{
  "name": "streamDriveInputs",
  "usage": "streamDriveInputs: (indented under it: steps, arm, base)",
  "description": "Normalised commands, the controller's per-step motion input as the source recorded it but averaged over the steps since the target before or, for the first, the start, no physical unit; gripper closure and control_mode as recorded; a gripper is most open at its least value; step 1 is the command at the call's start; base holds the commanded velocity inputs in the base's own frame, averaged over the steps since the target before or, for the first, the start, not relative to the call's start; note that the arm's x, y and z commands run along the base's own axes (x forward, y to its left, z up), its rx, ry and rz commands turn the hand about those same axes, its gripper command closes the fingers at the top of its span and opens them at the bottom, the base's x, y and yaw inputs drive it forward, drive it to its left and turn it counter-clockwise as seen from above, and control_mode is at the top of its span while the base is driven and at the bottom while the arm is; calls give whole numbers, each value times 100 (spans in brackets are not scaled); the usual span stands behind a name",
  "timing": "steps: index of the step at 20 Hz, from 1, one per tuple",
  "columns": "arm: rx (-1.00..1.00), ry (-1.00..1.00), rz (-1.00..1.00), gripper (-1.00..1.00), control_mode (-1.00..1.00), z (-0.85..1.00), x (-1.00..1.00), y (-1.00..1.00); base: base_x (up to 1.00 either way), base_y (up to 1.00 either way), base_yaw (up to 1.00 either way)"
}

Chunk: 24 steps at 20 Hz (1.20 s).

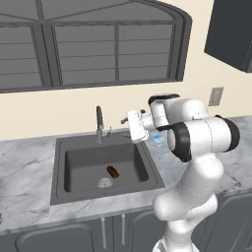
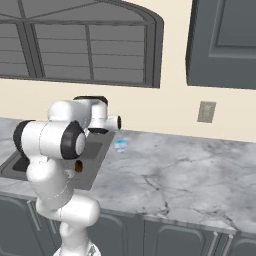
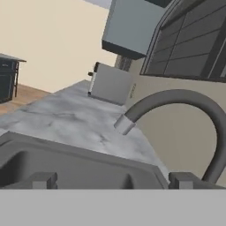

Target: Turn on the sink faucet. Then move the sweet potato from the counter to the sink. Turn off the sink. Move the vegetable from the sink to the pot next to the stove. Finally move the pot to the rear left burner.

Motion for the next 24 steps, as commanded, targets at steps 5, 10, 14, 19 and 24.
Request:
streamDriveInputs:
  steps: [5, 10, 14, 19, 24]
  arm:
    - [-8, 3, -11, -100, -100, 49, -56, 0]
    - [-8, 11, -11, -100, -100, 41, -51, 0]
    - [-8, 17, -15, -100, -100, 52, -39, 0]
    - [-10, 23, -21, -100, -100, 35, -23, 6]
    - [-12, 23, -24, -100, -100, 16, -20, 13]
  base:
    - [0, 0, 0]
    - [0, 0, 0]
    - [0, 0, 0]
    - [0, 0, 0]
    - [0, 0, 0]
